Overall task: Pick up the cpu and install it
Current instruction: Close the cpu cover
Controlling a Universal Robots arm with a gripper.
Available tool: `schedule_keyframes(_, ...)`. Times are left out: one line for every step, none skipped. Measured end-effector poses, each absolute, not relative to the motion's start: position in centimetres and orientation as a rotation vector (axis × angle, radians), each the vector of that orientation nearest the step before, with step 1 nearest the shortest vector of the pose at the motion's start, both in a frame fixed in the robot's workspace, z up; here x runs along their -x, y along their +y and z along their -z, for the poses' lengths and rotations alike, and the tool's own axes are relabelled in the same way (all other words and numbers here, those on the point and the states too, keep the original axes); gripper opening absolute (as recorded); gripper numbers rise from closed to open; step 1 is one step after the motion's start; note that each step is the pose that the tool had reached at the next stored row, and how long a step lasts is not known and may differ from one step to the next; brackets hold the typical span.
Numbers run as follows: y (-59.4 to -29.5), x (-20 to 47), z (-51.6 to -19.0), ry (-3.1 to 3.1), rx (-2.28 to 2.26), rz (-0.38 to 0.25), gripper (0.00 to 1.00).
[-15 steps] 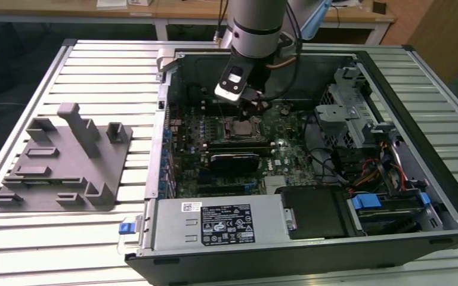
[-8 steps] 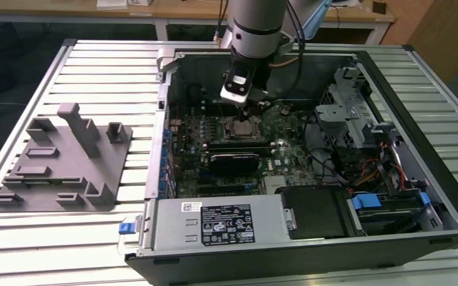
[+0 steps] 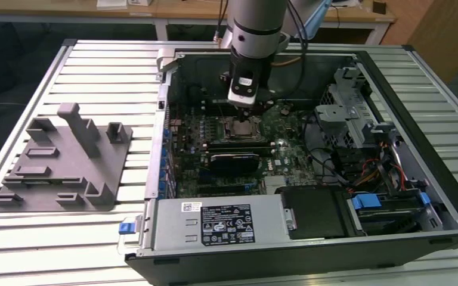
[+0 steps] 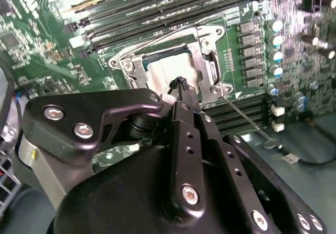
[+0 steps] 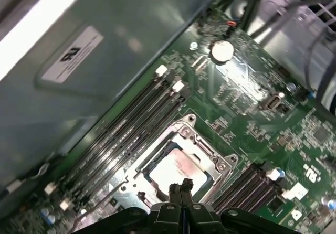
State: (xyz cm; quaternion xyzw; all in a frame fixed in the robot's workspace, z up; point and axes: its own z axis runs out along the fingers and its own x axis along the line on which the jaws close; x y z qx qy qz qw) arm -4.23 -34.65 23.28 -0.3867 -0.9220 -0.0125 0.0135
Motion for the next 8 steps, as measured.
schedule_keyframes(-34.65, 4.23, -23.28, -2.883, 1.178, 0.038, 0.11)
schedule_keyframes(-34.65, 4.23, -23.27, -2.893, 1.152, 0.038, 0.11)
schedule_keyframes(-34.65, 4.23, -23.27, -2.903, 1.126, 0.038, 0.11)
schedule_keyframes(-34.65, 4.23, -23.26, -2.913, 1.100, 0.037, 0.11)
schedule_keyframes(-34.65, 4.23, -23.26, -2.922, 1.074, 0.037, 0.11)
schedule_keyframes(-34.65, 4.23, -23.25, -2.933, 1.045, 0.037, 0.11)
schedule_keyframes(-34.65, 4.23, -23.24, -2.942, 1.018, 0.036, 0.11)
schedule_keyframes(-34.65, 4.23, -23.24, -2.950, 0.992, 0.036, 0.11)
